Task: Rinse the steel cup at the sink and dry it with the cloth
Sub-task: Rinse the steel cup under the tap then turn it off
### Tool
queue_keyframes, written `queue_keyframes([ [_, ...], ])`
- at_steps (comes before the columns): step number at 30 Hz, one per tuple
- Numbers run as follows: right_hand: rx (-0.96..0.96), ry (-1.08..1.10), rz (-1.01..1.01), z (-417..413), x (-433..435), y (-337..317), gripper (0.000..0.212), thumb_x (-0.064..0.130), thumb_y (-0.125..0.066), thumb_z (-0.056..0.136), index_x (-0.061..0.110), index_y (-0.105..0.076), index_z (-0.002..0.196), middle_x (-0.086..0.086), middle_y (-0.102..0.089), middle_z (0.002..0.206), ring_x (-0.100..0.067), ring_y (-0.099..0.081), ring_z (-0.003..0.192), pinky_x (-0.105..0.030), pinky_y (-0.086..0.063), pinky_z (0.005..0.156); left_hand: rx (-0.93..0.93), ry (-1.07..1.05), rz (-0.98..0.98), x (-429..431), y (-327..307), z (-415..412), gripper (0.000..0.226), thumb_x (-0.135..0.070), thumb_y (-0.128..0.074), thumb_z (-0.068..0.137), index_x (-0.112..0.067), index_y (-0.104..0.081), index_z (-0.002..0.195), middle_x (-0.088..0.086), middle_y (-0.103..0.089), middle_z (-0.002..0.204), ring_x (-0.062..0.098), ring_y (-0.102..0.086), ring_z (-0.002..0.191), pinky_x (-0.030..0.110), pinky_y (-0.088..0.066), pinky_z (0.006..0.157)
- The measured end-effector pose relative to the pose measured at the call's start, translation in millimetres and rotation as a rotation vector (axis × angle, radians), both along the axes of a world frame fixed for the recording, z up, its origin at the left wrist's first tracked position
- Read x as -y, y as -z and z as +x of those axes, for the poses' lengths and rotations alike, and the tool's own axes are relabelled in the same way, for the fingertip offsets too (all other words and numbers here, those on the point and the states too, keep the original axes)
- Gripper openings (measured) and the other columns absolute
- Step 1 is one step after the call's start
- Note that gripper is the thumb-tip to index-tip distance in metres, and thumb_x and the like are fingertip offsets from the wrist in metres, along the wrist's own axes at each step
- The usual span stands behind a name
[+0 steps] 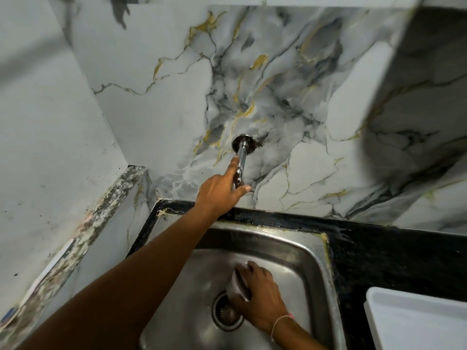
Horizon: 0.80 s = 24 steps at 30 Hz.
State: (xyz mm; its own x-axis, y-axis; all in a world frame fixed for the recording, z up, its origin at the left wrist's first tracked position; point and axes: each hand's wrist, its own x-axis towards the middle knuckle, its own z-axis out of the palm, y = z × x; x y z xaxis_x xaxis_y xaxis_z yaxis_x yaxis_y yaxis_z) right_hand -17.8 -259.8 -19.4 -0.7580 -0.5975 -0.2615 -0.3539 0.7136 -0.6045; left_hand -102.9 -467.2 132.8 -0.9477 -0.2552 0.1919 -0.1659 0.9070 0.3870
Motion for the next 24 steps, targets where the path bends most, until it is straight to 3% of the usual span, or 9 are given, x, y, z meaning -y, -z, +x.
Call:
queue_keyframes([
  [2, 0.318, 0.232, -0.392, 1, -7, -22, 0.046, 0.045, -0.064, 0.091, 0.052, -0.048, 0.134, 0.004, -0.055, 0.142, -0.008, -0.057, 0.115, -0.019, -0.049, 0.094, -0.102, 0.032, 0.179, -2, 13, 22, 0.070, -0.051, -0.047, 0.096, -0.035, -0.012, 0.155, 0.010, -0.064, 0.117, 0.017, -0.056, 0.106, 0.036, -0.047, 0.084],
  [3, 0.483, 0.345, -0.559, 3, -12, -34, 0.035, 0.038, -0.062, 0.094, 0.048, -0.057, 0.128, 0.002, -0.061, 0.139, -0.007, -0.062, 0.111, -0.017, -0.051, 0.090, -0.164, 0.020, 0.239, -5, 25, 38, 0.064, -0.044, -0.047, 0.097, -0.036, -0.018, 0.153, 0.009, -0.060, 0.129, 0.013, -0.050, 0.114, 0.036, -0.044, 0.090],
  [7, 1.022, 0.694, -1.005, 5, -39, -66, 0.054, 0.055, -0.065, 0.079, 0.014, -0.078, 0.113, -0.019, -0.077, 0.115, -0.036, -0.074, 0.102, -0.051, -0.061, 0.088, -0.079, -0.103, 0.581, -20, 81, 103, 0.055, -0.025, -0.054, 0.097, -0.023, -0.038, 0.150, 0.013, -0.058, 0.139, 0.026, -0.059, 0.122, 0.045, -0.051, 0.103],
  [9, 1.093, 0.758, -1.067, 12, -48, -73, 0.061, 0.060, -0.066, 0.073, 0.009, -0.080, 0.104, -0.023, -0.077, 0.112, -0.040, -0.074, 0.101, -0.062, -0.053, 0.100, 0.012, -0.149, 0.773, -41, 98, 127, 0.055, -0.021, -0.057, 0.097, -0.015, -0.041, 0.149, 0.010, -0.060, 0.132, 0.022, -0.063, 0.117, 0.031, -0.053, 0.099],
  [11, 1.124, 0.794, -1.088, 21, -51, -74, 0.066, 0.061, -0.066, 0.072, 0.006, -0.079, 0.105, -0.026, -0.075, 0.115, -0.042, -0.072, 0.106, -0.063, -0.045, 0.109, 0.088, -0.177, 0.993, -67, 102, 143, 0.053, -0.022, -0.055, 0.099, -0.014, -0.040, 0.149, 0.013, -0.051, 0.145, 0.026, -0.052, 0.132, 0.037, -0.044, 0.109],
  [15, 0.948, 0.896, -1.057, 34, -50, -73, 0.062, 0.065, -0.056, 0.084, 0.011, -0.082, 0.099, -0.022, -0.078, 0.108, -0.037, -0.076, 0.098, -0.055, -0.056, 0.098, 0.095, -0.213, 1.424, -105, 97, 158, 0.045, -0.026, -0.041, 0.104, -0.012, -0.045, 0.146, 0.017, -0.050, 0.150, 0.030, -0.052, 0.132, 0.049, -0.044, 0.110],
  [19, 0.653, 0.872, -0.932, 40, -55, -75, 0.049, 0.054, -0.047, 0.096, 0.024, -0.085, 0.088, -0.001, -0.083, 0.095, -0.013, -0.076, 0.090, -0.028, -0.054, 0.076, 0.083, -0.248, 1.754, -127, 94, 170, 0.049, -0.053, -0.047, 0.094, -0.019, -0.072, 0.120, 0.017, -0.073, 0.121, 0.038, -0.064, 0.117, 0.064, -0.043, 0.107],
  [22, 0.466, 0.833, -0.896, 38, -70, -72, 0.035, 0.034, -0.041, 0.105, 0.023, -0.068, 0.123, -0.008, -0.068, 0.134, -0.017, -0.061, 0.122, -0.036, -0.048, 0.105, 0.083, -0.230, 1.904, -142, 98, 174, 0.056, -0.056, -0.053, 0.088, -0.014, -0.071, 0.122, 0.020, -0.070, 0.125, 0.037, -0.065, 0.119, 0.054, -0.050, 0.104],
  [24, 0.243, 0.762, -0.791, 36, -86, -69, 0.038, 0.025, -0.037, 0.107, 0.023, -0.052, 0.142, -0.007, -0.047, 0.155, -0.022, -0.041, 0.144, -0.048, -0.030, 0.124, 0.085, -0.223, 2.029, -152, 99, 175, 0.058, -0.053, -0.061, 0.082, -0.012, -0.071, 0.122, 0.019, -0.073, 0.120, 0.036, -0.069, 0.112, 0.050, -0.057, 0.088],
])
